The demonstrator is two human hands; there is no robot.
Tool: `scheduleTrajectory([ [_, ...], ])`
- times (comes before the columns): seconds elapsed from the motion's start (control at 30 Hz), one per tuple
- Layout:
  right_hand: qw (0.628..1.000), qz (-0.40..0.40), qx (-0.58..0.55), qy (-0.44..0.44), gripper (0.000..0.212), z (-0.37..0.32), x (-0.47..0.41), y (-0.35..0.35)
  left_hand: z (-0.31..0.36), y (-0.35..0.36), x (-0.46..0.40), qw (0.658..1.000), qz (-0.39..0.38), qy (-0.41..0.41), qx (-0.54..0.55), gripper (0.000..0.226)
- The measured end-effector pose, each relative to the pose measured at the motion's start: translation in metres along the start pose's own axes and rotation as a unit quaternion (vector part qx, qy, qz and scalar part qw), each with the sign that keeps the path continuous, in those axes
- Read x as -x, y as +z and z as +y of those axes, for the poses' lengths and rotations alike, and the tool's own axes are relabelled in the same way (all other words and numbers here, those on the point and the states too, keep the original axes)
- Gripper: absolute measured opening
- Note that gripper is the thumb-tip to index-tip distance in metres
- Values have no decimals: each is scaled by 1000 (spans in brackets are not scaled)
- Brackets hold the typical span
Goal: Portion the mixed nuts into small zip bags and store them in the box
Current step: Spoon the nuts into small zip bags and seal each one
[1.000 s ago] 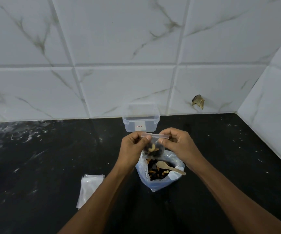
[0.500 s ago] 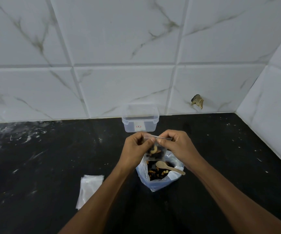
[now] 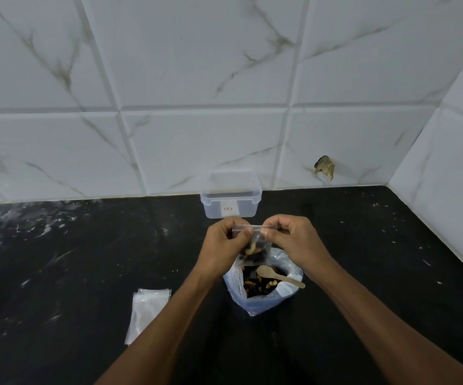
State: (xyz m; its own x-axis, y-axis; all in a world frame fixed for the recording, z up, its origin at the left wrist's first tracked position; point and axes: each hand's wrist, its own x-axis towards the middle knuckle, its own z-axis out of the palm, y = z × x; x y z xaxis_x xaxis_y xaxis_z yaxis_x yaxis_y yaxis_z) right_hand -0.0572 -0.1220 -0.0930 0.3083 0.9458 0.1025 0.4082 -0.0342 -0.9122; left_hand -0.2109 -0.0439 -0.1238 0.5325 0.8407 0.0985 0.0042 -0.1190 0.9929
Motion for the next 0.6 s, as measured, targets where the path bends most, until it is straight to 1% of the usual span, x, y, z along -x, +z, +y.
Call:
scheduleTrajectory([
  [0.07,1000,-3,-5,5,20,-1,0,0,1,-1,0,1000,-16,-1,16,8],
  [0.17,1000,-12,-9,12,22,-1,1,0,1,-2,-1,1000,-26,-2,-3,8],
  [0.33,998,-4,-56,31,11,-3,5,-3,2,-2,-1,1000,-7,0,-5,11],
  [0.47,998,14,-41,36,11,-1,5,-3,5,-2,1,1000,-15,-3,0,13],
  [0.6,998,29,-45,44,9,3,4,-4,7,-5,1,1000,1,-12,8,12],
])
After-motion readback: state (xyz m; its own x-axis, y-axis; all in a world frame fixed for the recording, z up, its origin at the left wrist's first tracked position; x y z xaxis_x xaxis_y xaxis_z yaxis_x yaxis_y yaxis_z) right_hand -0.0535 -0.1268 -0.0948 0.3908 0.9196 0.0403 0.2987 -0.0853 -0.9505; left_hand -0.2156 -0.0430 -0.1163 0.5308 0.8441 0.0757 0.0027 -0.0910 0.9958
